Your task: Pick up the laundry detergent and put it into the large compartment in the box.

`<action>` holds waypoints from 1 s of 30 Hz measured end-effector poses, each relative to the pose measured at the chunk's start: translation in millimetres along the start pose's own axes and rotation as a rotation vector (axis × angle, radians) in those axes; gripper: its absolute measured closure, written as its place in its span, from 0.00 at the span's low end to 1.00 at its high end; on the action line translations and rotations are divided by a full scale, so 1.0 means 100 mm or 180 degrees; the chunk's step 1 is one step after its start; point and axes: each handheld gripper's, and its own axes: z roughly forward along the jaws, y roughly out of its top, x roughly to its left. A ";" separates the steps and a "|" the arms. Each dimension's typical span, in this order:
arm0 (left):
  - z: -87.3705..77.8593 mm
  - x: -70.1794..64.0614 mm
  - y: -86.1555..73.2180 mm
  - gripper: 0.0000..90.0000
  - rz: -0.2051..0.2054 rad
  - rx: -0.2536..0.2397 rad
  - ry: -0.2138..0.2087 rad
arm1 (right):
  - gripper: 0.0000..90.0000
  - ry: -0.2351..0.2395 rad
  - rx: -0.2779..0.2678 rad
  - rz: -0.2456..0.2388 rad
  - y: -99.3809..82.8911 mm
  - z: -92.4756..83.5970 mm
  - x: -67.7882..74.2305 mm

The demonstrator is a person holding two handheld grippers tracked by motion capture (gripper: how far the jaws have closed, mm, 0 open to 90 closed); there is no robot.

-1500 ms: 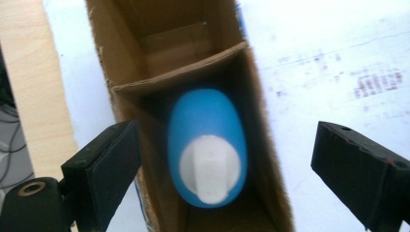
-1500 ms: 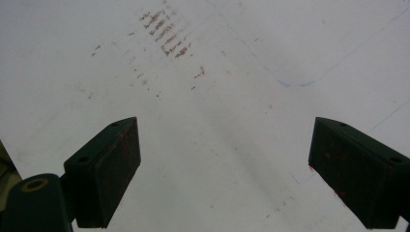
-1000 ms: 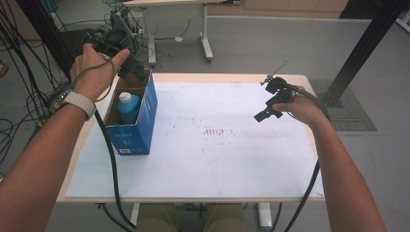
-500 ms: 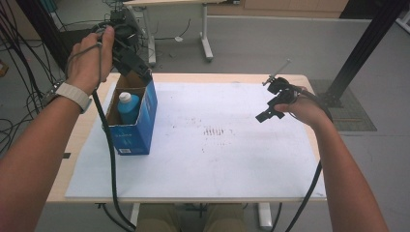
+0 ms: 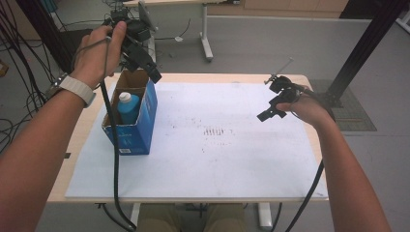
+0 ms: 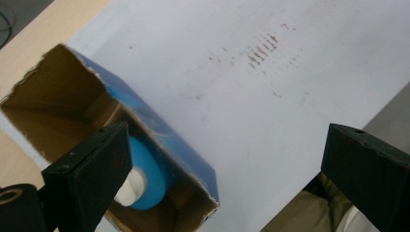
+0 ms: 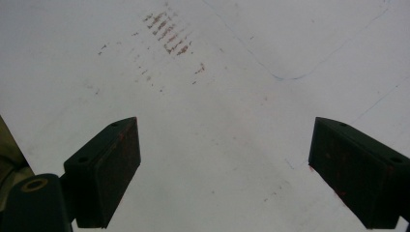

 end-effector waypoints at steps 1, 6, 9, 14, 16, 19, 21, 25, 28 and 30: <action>0.01 -0.01 0.02 0.05 0.0030 0.0012 -0.0019 | 0.13 -0.0005 -0.0004 0.0003 0.00 -0.01 0.00; 0.06 -0.07 0.13 0.05 0.0214 0.0065 -0.0068 | 0.12 -0.0011 -0.0007 -0.0002 -0.03 -0.03 0.01; 0.10 -0.11 0.20 0.05 0.0321 0.0111 -0.0090 | 0.12 -0.0015 -0.0004 0.0009 -0.05 -0.03 0.01; 0.17 -0.19 0.29 0.05 0.0435 0.0152 -0.0149 | 0.12 -0.0022 -0.0004 0.0021 -0.08 -0.04 0.01; 0.21 -0.23 0.34 0.05 0.0521 0.0181 -0.0165 | 0.12 -0.0021 -0.0003 0.0024 -0.09 -0.04 0.01; 0.27 -0.28 0.38 0.05 0.0613 0.0189 -0.0206 | 0.12 -0.0018 -0.0006 0.0023 -0.10 -0.04 0.01; 0.31 -0.29 0.40 0.05 0.0665 0.0197 -0.0237 | 0.12 -0.0018 -0.0002 0.0023 -0.10 -0.04 0.01; 0.39 -0.33 0.45 0.05 0.0749 0.0205 -0.0303 | 0.12 -0.0006 -0.0007 0.0029 -0.10 -0.04 0.00; 0.45 -0.37 0.48 0.05 0.0796 0.0236 -0.0317 | 0.12 -0.0001 -0.0007 0.0029 -0.10 -0.03 -0.01; 0.50 -0.39 0.50 0.05 0.0856 0.0256 -0.0349 | 0.12 0.0003 0.0002 0.0031 -0.10 -0.03 -0.01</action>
